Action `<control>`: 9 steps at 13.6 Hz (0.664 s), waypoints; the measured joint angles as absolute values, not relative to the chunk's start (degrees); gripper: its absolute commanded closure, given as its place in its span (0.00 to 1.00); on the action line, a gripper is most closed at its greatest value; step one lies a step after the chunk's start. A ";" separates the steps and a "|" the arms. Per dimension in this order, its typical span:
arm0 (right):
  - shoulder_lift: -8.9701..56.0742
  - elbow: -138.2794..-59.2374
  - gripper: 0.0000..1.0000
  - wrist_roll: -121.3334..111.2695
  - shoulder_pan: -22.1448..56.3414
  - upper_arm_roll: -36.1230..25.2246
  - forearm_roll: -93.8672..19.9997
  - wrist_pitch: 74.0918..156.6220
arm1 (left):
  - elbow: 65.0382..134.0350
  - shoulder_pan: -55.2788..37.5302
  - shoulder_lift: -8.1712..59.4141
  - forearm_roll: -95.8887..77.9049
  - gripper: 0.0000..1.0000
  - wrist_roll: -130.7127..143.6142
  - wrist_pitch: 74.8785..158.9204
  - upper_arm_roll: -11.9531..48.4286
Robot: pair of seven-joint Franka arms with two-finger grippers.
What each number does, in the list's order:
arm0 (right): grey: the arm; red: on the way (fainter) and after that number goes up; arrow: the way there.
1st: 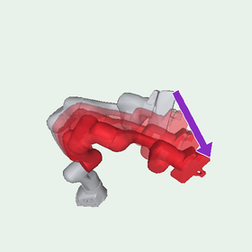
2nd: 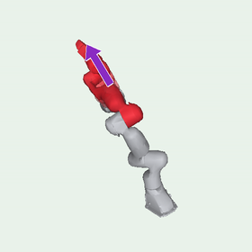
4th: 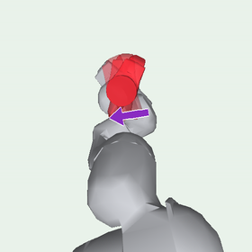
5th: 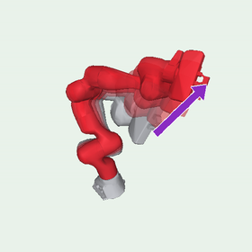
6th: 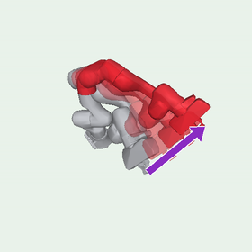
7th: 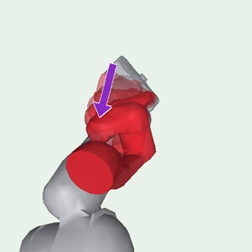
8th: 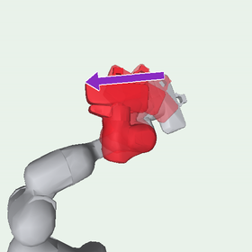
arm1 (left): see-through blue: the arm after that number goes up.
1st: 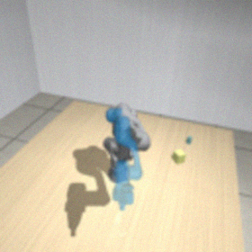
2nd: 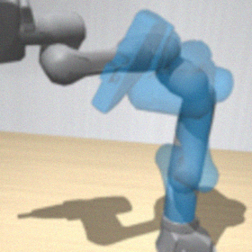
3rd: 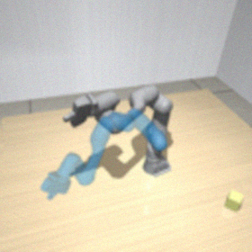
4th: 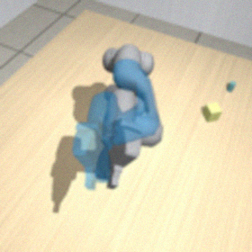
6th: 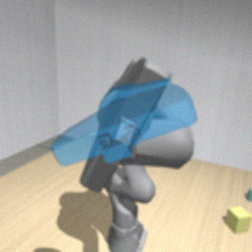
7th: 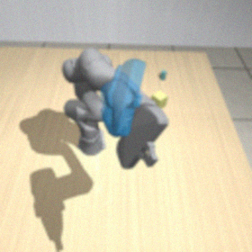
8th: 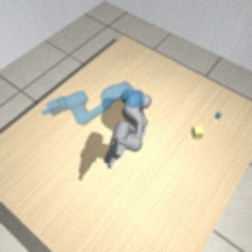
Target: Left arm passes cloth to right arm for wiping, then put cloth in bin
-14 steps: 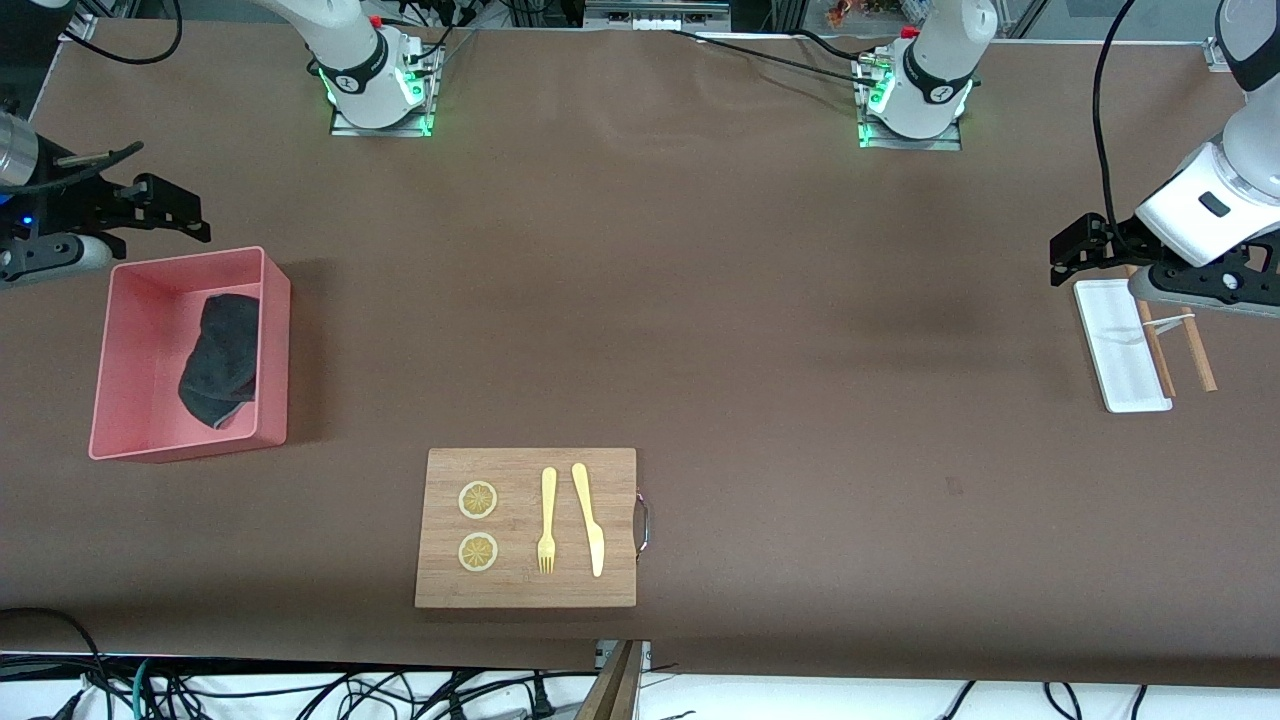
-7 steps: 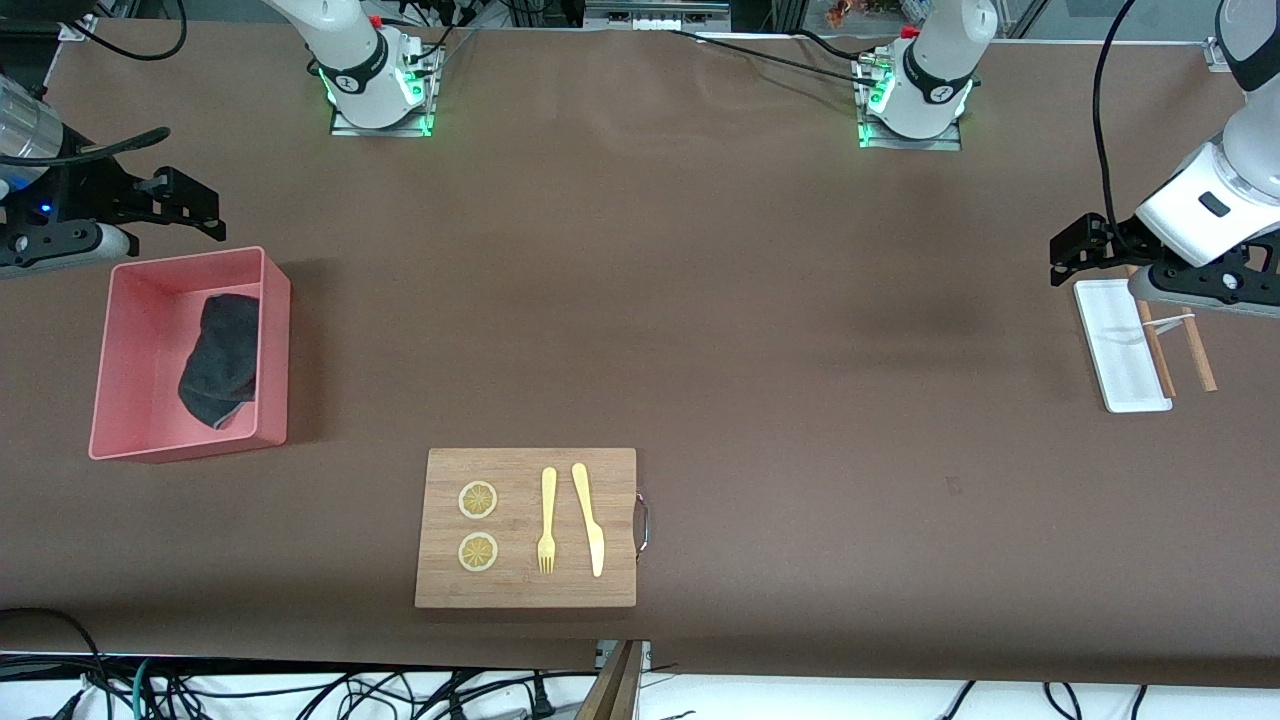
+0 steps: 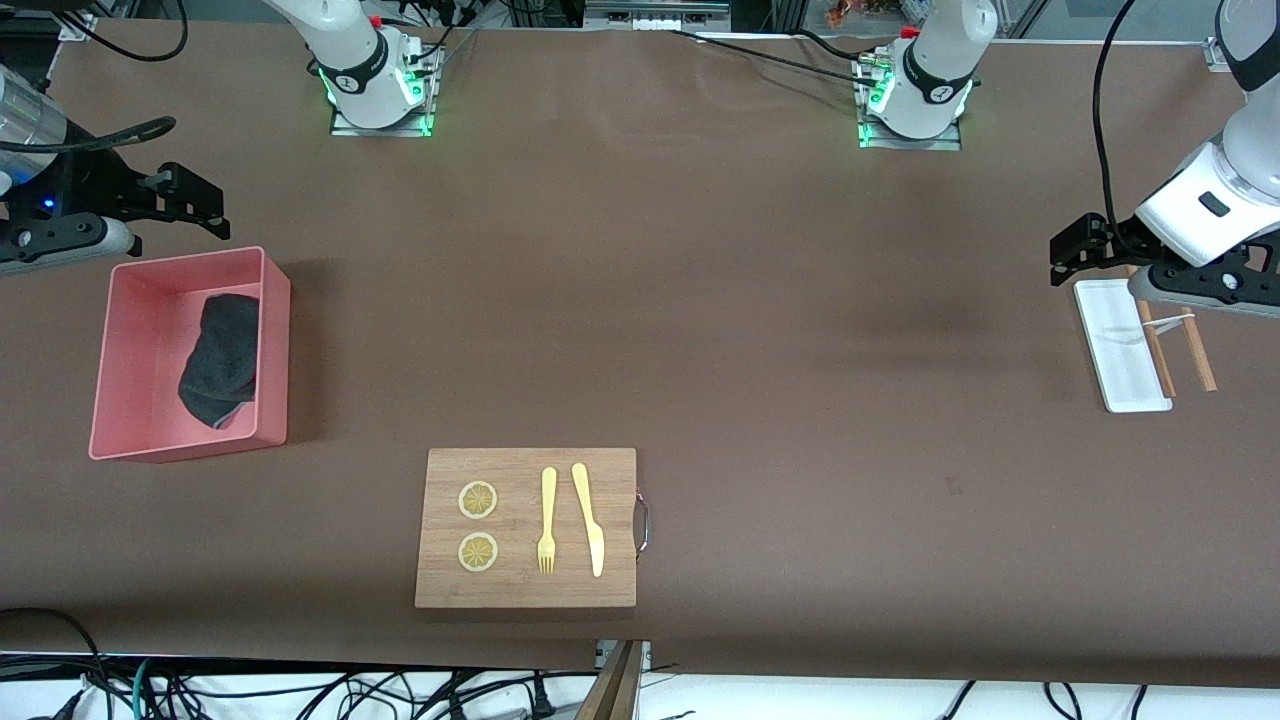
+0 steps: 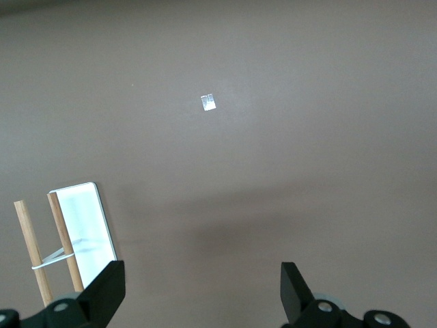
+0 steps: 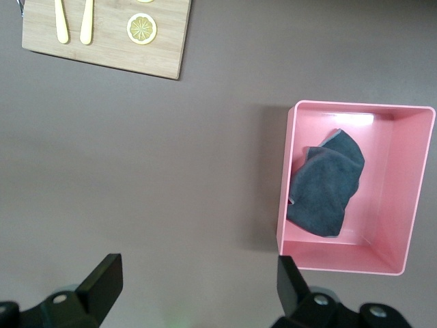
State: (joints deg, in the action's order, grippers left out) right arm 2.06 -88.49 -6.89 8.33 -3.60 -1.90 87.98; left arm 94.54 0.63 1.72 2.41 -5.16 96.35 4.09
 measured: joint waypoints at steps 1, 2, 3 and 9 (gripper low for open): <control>2.05 -88.47 0.00 -6.95 8.31 -3.60 -1.90 87.97 | 94.54 0.63 1.72 2.41 0.00 -5.17 96.35 4.08; 2.00 -88.46 0.00 -6.96 8.30 -3.60 -1.90 87.76 | 94.54 0.63 1.72 2.41 0.00 -5.17 96.35 4.09; 1.90 -88.44 0.00 -6.96 8.31 -3.60 -1.90 87.32 | 94.54 0.63 1.72 2.41 0.00 -5.18 96.35 4.09; 1.74 -88.35 0.00 -6.96 8.26 -3.60 -1.86 86.89 | 94.54 0.63 1.72 2.41 0.00 -5.21 96.35 4.08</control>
State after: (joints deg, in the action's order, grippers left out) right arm 1.74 -88.35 -6.96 8.26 -3.60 -1.86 86.89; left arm 94.54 0.63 1.72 2.41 -5.21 96.35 4.08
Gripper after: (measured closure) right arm 0.000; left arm 0.000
